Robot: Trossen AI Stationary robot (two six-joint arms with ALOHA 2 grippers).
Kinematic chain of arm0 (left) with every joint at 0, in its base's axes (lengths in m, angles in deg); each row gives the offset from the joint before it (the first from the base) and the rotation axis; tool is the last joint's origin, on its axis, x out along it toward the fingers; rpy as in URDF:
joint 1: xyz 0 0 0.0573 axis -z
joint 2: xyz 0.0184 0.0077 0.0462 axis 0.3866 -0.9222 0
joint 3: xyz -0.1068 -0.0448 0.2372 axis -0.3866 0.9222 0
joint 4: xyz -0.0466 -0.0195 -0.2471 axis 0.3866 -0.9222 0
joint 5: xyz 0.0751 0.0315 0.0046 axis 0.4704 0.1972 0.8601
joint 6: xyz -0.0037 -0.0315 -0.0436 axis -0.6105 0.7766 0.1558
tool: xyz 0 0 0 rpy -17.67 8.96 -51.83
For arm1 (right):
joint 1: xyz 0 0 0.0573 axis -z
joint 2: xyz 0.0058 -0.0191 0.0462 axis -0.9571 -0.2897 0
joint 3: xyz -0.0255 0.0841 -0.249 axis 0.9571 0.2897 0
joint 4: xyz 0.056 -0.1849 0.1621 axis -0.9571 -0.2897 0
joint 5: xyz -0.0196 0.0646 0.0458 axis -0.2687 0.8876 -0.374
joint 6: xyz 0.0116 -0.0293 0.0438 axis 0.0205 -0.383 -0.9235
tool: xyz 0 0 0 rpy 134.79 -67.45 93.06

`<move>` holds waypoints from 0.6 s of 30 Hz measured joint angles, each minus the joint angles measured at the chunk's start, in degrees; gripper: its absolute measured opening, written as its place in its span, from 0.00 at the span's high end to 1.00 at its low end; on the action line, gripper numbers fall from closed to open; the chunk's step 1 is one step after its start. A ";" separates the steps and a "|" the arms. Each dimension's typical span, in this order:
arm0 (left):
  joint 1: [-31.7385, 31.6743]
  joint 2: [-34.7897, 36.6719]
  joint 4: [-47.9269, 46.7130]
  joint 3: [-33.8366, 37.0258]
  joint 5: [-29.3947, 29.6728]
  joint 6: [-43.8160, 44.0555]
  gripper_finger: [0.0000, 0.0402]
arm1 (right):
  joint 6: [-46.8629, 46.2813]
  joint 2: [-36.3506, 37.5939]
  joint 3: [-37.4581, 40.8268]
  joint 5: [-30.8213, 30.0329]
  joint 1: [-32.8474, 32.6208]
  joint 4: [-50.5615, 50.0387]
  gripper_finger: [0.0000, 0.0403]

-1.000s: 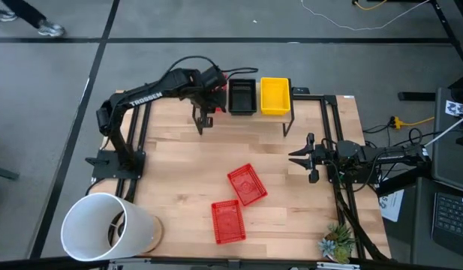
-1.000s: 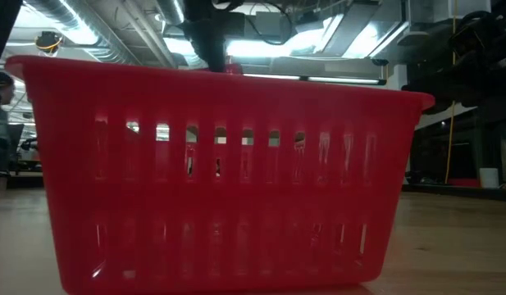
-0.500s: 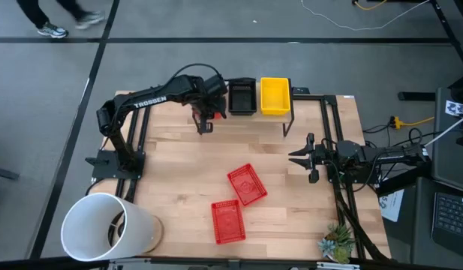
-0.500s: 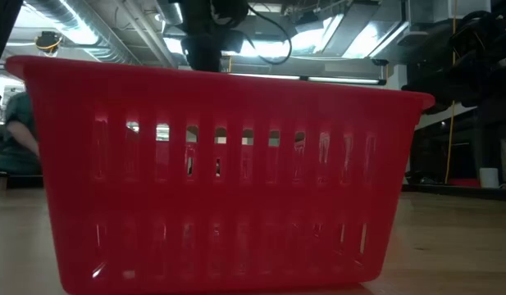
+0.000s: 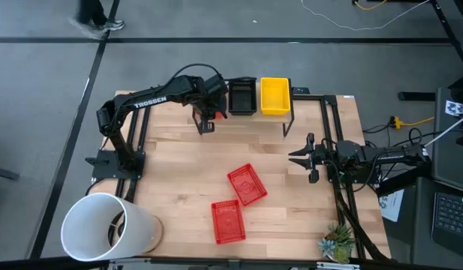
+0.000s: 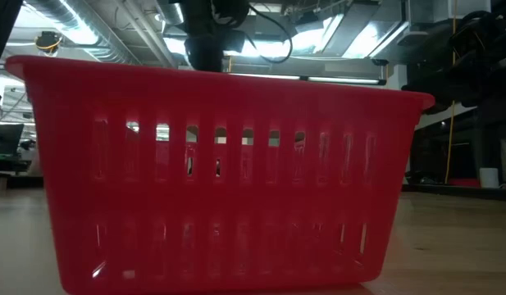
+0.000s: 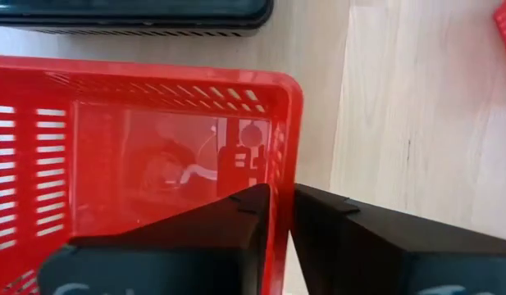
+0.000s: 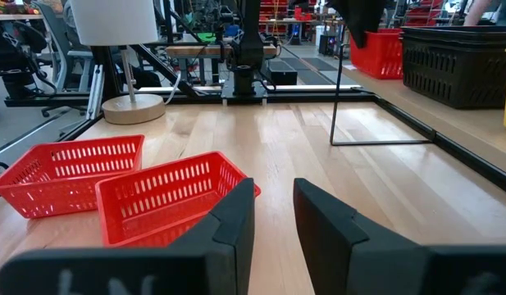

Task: Stack baskets on shelf by color
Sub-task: Put the top red basket on the shelf, then stack the top red basket on top of the red basket on the shelf

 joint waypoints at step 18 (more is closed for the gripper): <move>4.87 0.02 -5.76 -7.77 5.24 2.69 0.84 | 0.00 0.00 0.00 0.00 -0.01 -0.01 0.78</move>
